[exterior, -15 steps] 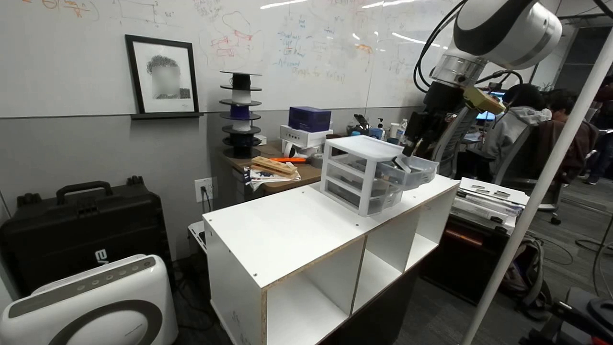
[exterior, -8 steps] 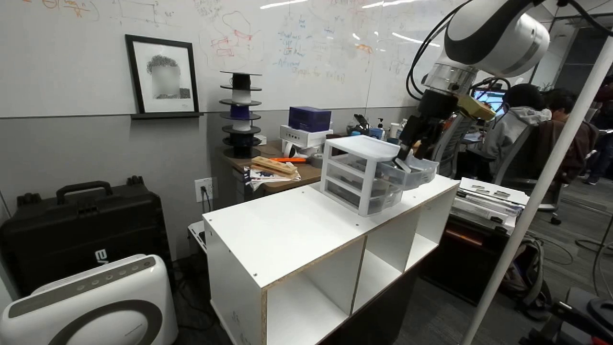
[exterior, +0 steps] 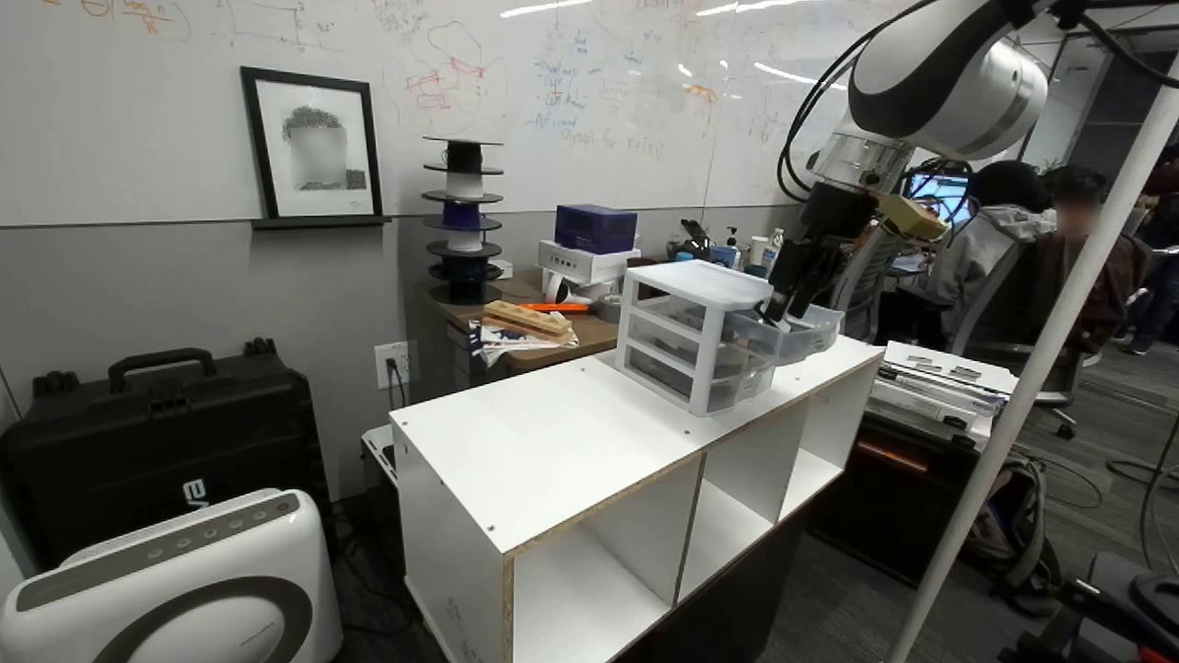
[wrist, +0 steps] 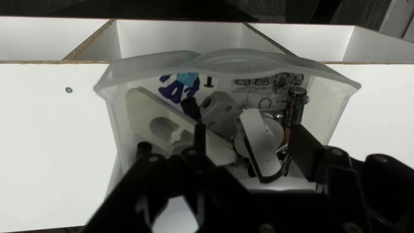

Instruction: Put the grey object inside the drawer then close the drawer.

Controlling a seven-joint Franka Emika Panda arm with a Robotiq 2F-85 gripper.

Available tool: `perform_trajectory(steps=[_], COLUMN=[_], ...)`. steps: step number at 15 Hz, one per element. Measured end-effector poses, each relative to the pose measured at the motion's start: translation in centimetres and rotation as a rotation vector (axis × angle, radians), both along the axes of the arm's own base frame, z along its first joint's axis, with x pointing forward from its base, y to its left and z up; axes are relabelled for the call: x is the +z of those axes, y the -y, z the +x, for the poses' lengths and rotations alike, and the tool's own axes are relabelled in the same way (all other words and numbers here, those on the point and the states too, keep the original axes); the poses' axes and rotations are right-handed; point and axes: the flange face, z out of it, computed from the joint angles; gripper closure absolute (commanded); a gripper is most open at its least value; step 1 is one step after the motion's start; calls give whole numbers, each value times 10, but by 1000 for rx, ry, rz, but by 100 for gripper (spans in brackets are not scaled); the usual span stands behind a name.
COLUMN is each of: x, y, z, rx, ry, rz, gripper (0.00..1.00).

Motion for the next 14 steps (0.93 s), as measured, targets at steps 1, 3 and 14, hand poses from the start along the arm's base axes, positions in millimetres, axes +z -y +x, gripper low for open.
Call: perform_trajectory(steps=[1, 3, 14], x=[1, 1, -7], y=[1, 2, -1], z=[1, 2, 8], rx=[3, 9, 37], ry=[8, 23, 44], rz=[-3, -10, -25], gripper=[70, 79, 79])
